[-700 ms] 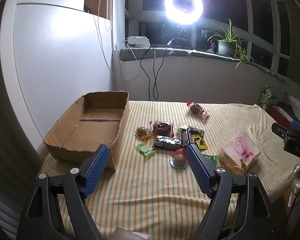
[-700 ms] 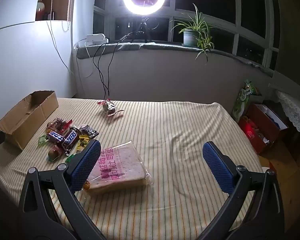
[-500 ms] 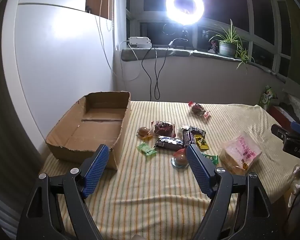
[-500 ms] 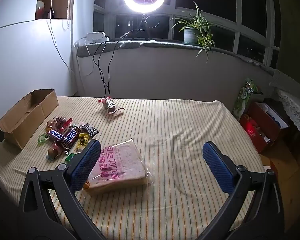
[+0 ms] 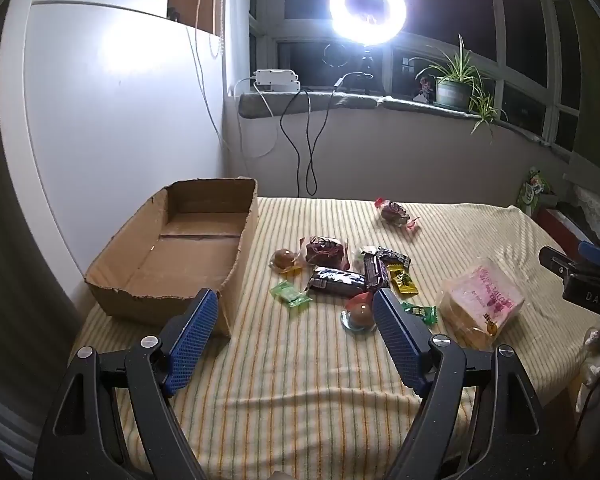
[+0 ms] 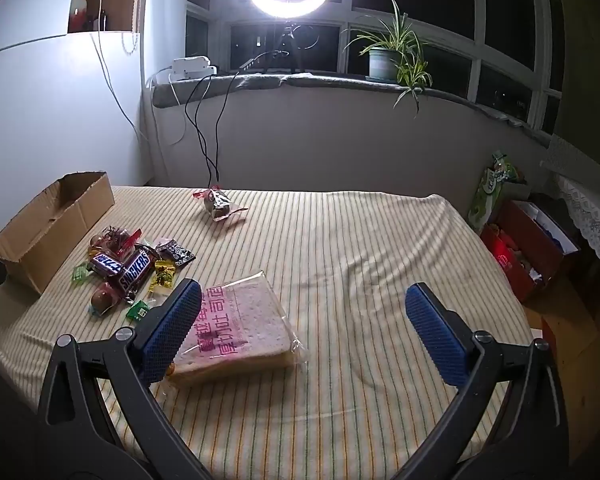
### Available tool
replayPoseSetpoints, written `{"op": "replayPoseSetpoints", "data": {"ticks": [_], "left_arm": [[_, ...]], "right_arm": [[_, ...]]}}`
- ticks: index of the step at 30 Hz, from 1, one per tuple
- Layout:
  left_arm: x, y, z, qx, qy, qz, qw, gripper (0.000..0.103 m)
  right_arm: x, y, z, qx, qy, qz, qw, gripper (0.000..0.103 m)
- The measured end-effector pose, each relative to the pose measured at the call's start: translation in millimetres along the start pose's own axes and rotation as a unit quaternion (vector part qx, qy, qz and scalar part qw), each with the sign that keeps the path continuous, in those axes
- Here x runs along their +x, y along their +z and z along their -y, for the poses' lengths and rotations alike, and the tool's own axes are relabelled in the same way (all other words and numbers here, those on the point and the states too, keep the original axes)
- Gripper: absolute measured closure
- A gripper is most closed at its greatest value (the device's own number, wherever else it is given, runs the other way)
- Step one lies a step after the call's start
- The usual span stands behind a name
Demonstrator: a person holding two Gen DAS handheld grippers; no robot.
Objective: Organize snacks
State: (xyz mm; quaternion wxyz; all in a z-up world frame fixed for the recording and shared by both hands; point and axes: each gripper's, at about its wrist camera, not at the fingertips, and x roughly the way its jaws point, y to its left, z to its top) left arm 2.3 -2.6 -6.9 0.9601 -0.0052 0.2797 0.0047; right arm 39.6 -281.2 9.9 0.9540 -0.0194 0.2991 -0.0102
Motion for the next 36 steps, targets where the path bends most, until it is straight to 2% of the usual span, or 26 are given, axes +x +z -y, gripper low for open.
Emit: {"op": "replayPoseSetpoints", "data": {"ticks": [36], "left_arm": [[-1.0,-2.8,1.0,0.0,-0.005,-0.001,1.0,0.023]], "right_arm": [[0.9,2.2,-5.0,-0.011,0.007,-0.003,1.0,0.0]]}}
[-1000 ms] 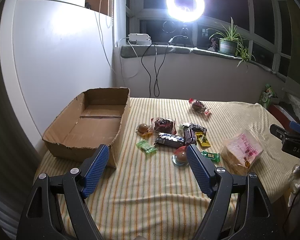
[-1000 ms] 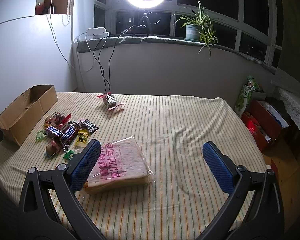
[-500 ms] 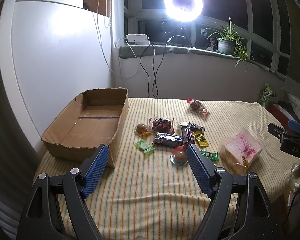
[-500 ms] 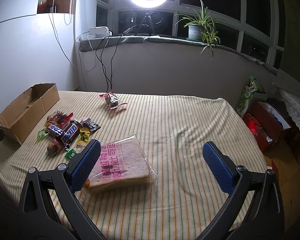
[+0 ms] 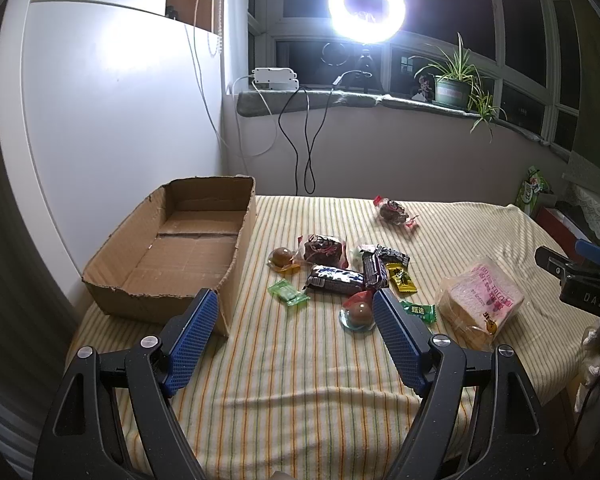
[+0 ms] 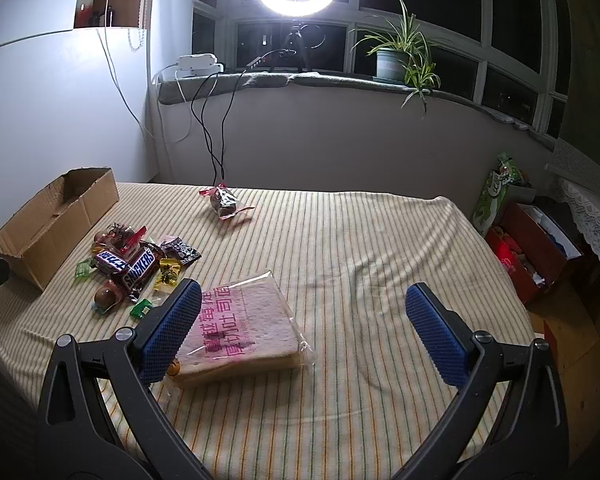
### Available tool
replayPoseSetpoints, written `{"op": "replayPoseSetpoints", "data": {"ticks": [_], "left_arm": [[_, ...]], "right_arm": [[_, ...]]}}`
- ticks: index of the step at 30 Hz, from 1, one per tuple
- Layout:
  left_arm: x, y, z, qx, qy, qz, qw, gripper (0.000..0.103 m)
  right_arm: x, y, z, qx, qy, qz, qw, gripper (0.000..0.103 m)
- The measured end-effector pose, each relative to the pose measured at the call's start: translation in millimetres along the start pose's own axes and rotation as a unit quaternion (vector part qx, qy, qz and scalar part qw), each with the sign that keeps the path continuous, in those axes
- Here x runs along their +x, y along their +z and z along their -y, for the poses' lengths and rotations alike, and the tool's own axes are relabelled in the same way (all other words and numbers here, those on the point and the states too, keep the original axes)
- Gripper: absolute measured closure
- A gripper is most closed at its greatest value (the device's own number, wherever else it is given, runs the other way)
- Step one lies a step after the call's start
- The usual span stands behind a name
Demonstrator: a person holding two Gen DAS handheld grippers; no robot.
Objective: Organize snacks
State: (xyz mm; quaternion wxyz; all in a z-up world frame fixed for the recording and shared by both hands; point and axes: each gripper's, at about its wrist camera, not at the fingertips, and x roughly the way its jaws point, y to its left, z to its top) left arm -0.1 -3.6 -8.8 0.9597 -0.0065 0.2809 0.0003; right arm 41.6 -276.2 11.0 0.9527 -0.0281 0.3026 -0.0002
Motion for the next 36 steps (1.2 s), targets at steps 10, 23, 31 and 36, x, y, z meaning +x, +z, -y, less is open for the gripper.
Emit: {"op": "replayPoseSetpoints", "data": {"ticks": [10,23,31,36], "left_arm": [[-0.1,0.7,0.5,0.002,0.001,0.0,1.0,0.023],[0.9,0.6,3.0,0.002,-0.005,-0.002,1.0,0.023],[4.0,1.1,4.7,0.002,-0.01,-0.006,0.9999,0.023],[5.7,0.5,9.3,0.005,-0.016,-0.009,0.9998,0.023]], "right_arm": [[0.4,-0.3,-1.2,-0.001,0.0,0.0,1.0,0.0],[2.3,-2.4,0.5,0.002,0.002,-0.005,1.0,0.0],[3.7,-2.9,1.5,0.002,0.002,-0.006,1.0,0.0],[7.2,-3.7,3.1,0.004,0.005,-0.01,1.0,0.0]]}}
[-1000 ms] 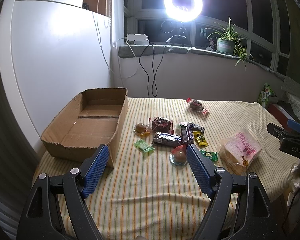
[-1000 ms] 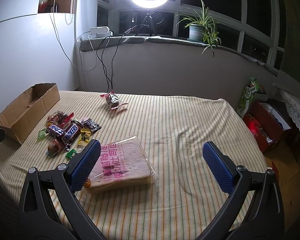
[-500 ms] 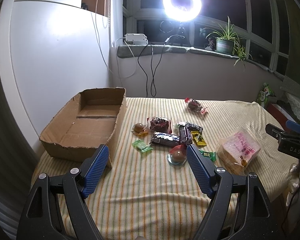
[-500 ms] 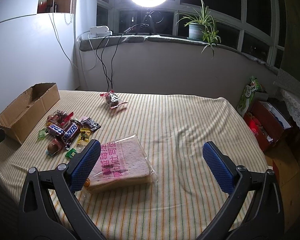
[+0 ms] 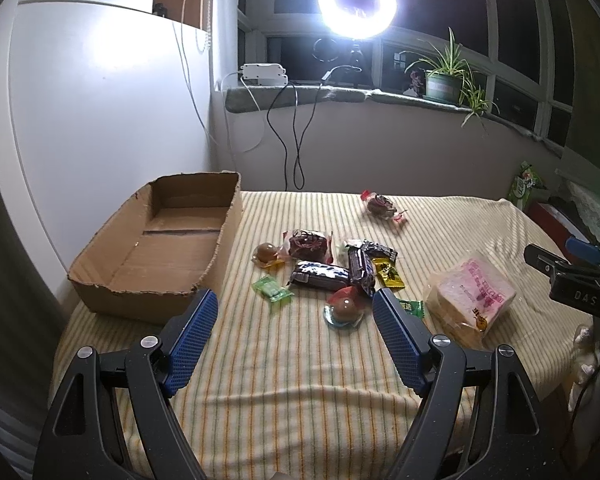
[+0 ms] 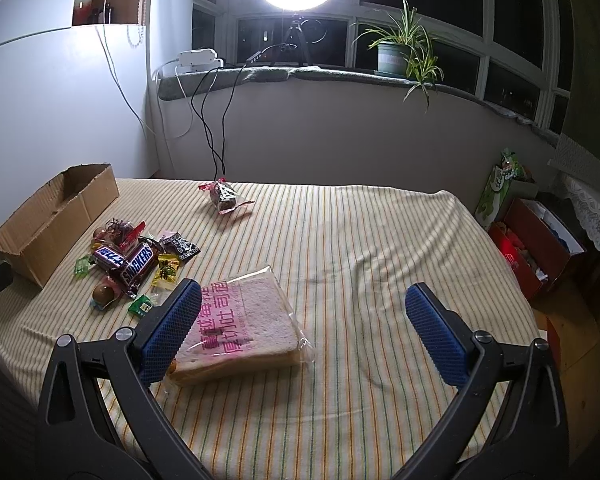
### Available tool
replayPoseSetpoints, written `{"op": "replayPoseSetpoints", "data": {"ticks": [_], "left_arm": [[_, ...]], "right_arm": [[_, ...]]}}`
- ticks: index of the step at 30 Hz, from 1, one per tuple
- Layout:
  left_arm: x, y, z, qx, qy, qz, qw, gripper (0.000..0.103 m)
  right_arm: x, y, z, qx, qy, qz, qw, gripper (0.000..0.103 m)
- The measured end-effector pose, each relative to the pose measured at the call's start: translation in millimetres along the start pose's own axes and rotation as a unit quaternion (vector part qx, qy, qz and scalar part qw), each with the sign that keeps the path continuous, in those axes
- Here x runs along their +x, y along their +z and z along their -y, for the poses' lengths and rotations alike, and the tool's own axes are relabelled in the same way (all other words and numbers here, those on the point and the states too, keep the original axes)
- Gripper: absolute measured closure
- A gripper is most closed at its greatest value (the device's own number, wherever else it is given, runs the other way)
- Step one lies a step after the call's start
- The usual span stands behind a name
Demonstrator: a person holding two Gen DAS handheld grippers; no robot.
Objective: Organize snacks
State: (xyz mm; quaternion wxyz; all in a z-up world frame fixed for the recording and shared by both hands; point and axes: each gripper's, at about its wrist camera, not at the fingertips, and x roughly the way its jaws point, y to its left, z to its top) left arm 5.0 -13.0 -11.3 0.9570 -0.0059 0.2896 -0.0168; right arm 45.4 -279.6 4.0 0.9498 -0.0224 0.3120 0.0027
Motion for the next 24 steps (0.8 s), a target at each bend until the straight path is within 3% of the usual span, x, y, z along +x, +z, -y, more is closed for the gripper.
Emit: {"op": "replayPoseSetpoints", "data": {"ticks": [7,13,19,24], "left_arm": [[7.0,-3.3,14.9,0.011,-0.027,-0.013,0.9995,0.023],[19.7,-6.7,29.1,0.003,-0.074,-0.038,0.9965,0.023],[34.1,-8.1,48.6,-0.003,-0.131,-0.066,0.9891,0.026],[50.0,-9.8,65.4,-0.007,-0.17,-0.096,0.9807,0.029]], "right_arm": [[9.8,-1.1,7.6,0.004,0.032,-0.022,0.999,0.0],[25.2,-1.4,14.2,0.006,0.095,-0.057,0.994,0.0],[52.6,-4.0,22.8,0.026,0.17,-0.114,0.978,0.0],[67.8,-6.7,23.7,0.02,0.19,-0.142,0.971,0.003]]}}
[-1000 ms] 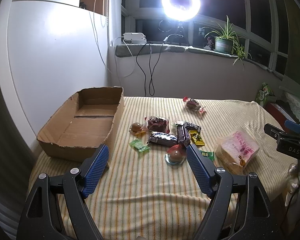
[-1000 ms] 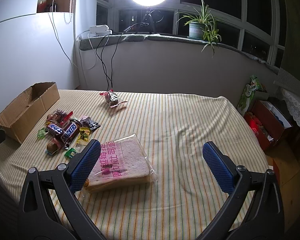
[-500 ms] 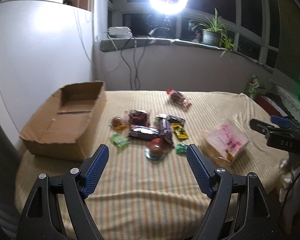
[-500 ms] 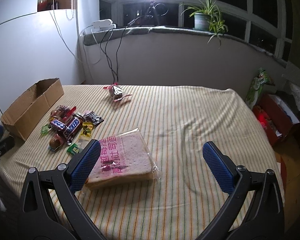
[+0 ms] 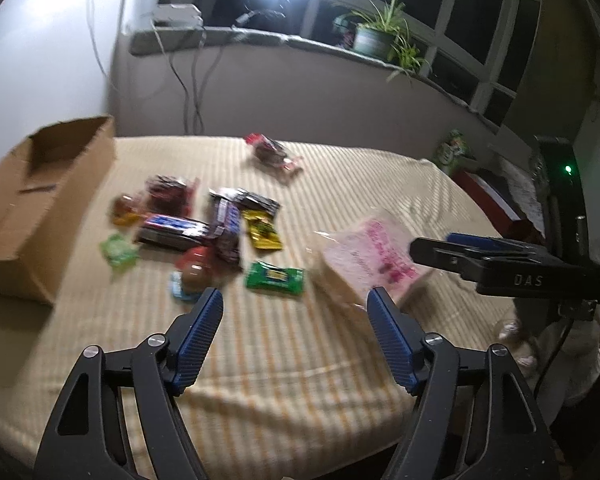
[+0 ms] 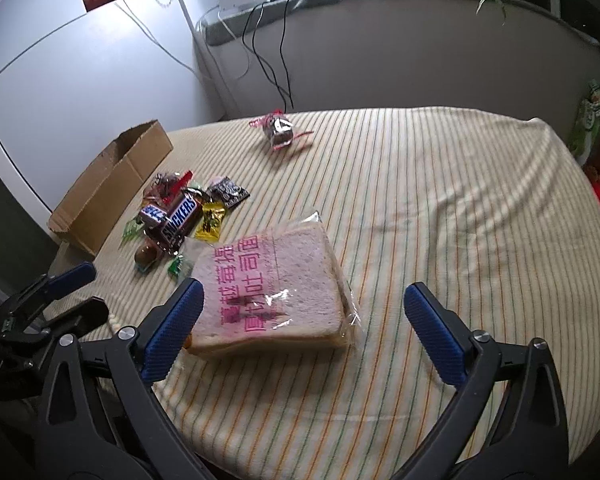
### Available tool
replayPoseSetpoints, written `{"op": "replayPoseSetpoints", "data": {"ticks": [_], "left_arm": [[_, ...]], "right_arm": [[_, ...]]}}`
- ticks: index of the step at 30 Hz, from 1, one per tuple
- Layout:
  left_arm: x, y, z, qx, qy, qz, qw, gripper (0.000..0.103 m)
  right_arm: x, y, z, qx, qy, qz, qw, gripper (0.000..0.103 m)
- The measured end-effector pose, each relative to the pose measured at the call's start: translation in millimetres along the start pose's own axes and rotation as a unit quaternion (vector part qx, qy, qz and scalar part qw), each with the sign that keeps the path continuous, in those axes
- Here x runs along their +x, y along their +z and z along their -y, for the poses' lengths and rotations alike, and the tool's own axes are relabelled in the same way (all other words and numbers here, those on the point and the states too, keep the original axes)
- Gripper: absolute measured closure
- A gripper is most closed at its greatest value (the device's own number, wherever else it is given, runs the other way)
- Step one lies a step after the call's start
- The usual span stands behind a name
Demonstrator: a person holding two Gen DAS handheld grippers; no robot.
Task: Organize snacks
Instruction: 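Move the right tool to the bagged bread and close its fingers on it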
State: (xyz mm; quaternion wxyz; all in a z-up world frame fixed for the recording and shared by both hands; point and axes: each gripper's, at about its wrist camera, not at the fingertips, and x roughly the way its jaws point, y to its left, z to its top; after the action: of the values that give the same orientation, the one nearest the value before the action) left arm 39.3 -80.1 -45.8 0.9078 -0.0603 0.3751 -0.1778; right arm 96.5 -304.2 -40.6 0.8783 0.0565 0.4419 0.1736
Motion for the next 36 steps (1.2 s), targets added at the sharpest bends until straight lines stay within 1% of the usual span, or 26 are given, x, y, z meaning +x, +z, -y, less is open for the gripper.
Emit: {"op": "replayPoseSetpoints", "data": {"ticks": [4,6,9,10,13,17,19,21,22,24,25,30,36], "left_arm": [[13.8,0.9,9.3,0.002,-0.022,-0.021,0.9995,0.032],[21.1,1.7,12.7,0.004,-0.026,-0.03,0.9992,0.033],[29.0,2.7,15.3,0.003,-0.032,-0.038,0.9988,0.033],[31.0,3.2,16.2,0.004,-0.034,-0.041,0.9986,0.034],[35.2,4.8,18.3,0.005,-0.041,-0.047,0.998,0.039],[41.8,6.1,17.7,-0.001,-0.05,-0.055,0.9972,0.039],[46.1,4.6,18.8,-0.003,-0.061,-0.064,0.9961,0.041],[51.5,3.7,21.1,0.001,-0.065,-0.071,0.9954,0.042],[53.4,4.2,22.2,0.002,-0.066,-0.072,0.9952,0.044],[56.9,4.0,25.8,0.005,-0.075,-0.077,0.9942,0.047],[58.0,4.3,27.7,0.006,-0.076,-0.077,0.9941,0.047],[58.5,6.4,32.7,0.02,-0.071,-0.074,0.9946,0.047],[48.5,9.2,28.3,0.019,-0.065,-0.061,0.9958,0.047]], "right_arm": [[12.0,2.0,5.5,0.006,0.029,-0.029,0.999,0.005],[19.5,2.5,8.6,0.011,0.041,-0.041,0.998,0.006],[28.0,3.4,12.4,0.018,0.051,-0.059,0.997,0.011],[31.8,3.4,13.8,0.021,0.058,-0.065,0.996,0.013],[36.8,4.6,16.9,0.032,0.075,-0.073,0.994,0.013],[39.5,7.4,15.9,0.028,0.082,-0.08,0.993,0.018],[40.8,9.0,13.7,0.024,0.086,-0.085,0.992,0.021],[42.3,9.6,11.8,0.021,0.088,-0.089,0.992,0.021],[43.7,10.6,11.2,0.02,0.088,-0.09,0.992,0.022],[44.1,11.0,11.0,0.02,0.088,-0.092,0.992,0.024],[44.1,11.2,10.5,0.02,0.088,-0.093,0.992,0.025],[41.6,11.1,10.5,0.023,0.086,-0.095,0.991,0.027],[37.3,13.6,2.1,0.016,0.085,-0.095,0.992,0.03]]}}
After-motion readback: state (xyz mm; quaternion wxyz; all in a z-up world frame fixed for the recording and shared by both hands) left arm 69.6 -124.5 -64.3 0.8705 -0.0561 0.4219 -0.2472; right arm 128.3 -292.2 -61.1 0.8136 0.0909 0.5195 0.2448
